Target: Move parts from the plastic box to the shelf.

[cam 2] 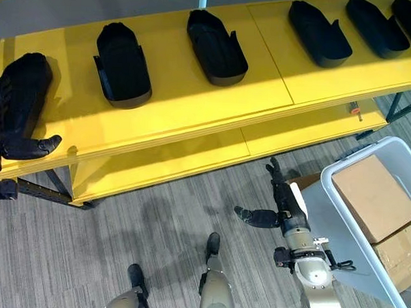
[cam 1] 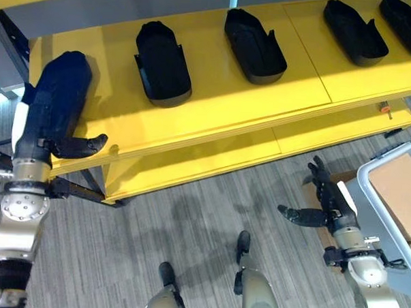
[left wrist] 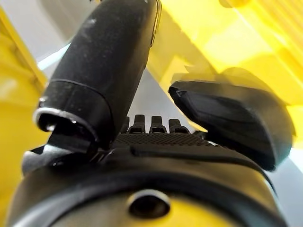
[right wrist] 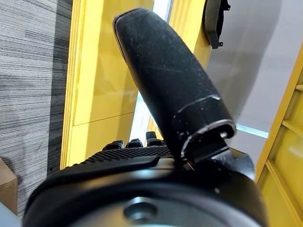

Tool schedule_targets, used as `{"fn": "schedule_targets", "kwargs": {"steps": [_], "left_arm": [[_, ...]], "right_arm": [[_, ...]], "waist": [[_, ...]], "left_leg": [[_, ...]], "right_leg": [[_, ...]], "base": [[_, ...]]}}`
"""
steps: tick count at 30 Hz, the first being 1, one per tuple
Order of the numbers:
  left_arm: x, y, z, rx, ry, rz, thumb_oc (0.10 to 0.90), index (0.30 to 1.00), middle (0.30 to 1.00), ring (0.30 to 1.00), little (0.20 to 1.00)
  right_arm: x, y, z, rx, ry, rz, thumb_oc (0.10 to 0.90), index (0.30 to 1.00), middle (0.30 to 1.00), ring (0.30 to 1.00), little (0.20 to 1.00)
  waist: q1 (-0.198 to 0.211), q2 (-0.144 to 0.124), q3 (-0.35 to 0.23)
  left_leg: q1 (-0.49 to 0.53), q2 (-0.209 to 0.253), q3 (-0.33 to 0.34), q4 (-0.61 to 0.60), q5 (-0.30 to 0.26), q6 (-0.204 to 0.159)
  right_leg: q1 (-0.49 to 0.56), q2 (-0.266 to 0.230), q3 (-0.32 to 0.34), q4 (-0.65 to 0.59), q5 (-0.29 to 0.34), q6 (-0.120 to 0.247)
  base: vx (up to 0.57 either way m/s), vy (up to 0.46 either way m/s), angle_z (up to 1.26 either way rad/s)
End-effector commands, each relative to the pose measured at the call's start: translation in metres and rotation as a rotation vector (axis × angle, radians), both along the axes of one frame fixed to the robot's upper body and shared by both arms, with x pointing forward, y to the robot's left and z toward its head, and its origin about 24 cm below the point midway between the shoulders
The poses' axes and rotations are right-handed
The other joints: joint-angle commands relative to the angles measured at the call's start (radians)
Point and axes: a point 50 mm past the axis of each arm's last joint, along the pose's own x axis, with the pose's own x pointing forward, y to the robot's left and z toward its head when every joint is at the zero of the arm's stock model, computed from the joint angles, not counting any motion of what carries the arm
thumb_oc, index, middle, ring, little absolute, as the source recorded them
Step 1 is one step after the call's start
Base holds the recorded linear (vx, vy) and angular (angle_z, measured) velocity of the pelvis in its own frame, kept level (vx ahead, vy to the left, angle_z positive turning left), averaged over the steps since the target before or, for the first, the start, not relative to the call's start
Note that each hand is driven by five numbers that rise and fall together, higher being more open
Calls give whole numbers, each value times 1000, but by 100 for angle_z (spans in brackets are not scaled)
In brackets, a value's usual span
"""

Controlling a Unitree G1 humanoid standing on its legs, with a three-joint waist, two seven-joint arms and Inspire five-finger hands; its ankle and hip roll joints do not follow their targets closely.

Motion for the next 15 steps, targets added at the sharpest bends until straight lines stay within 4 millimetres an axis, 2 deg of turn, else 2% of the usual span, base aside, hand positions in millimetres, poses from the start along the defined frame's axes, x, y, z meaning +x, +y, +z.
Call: {"fn": "schedule_targets", "kwargs": {"steps": [1,3,9,15], "left_arm": [[-6,8,46,29,-218,9,900,1000,1000,1000,1000],[-6,9,41,22,-199,16,900,1000,1000,1000,1000],[-7,14,0,-127,-90,55,900,1000,1000,1000,1000],[-1,13,-8,-160,-60,54,900,1000,1000,1000,1000]], "right_arm": [[6,-14,41,-44,-199,-30,900,1000,1000,1000,1000],[6,-14,40,-44,-194,-29,900,1000,1000,1000,1000],[5,-12,36,-50,-165,-28,900,1000,1000,1000,1000],[4,-13,34,-39,-157,-38,900,1000,1000,1000,1000]], "waist": [[-6,21,-63],[-5,21,-64],[0,15,-76],[-4,12,-83]], "left_leg": [[-16,-62,-32,62,-99,66],[-13,-60,-34,59,-97,65],[24,-45,-35,25,-82,62],[35,-41,-32,19,-83,61]], "right_leg": [[137,-114,-70,15,-84,130],[139,-112,-70,14,-87,128],[161,-95,-82,12,-105,121],[168,-89,-82,11,-110,119]], "base": [[0,0,0],[0,0,0],[15,-34,0],[0,0,0]]}}
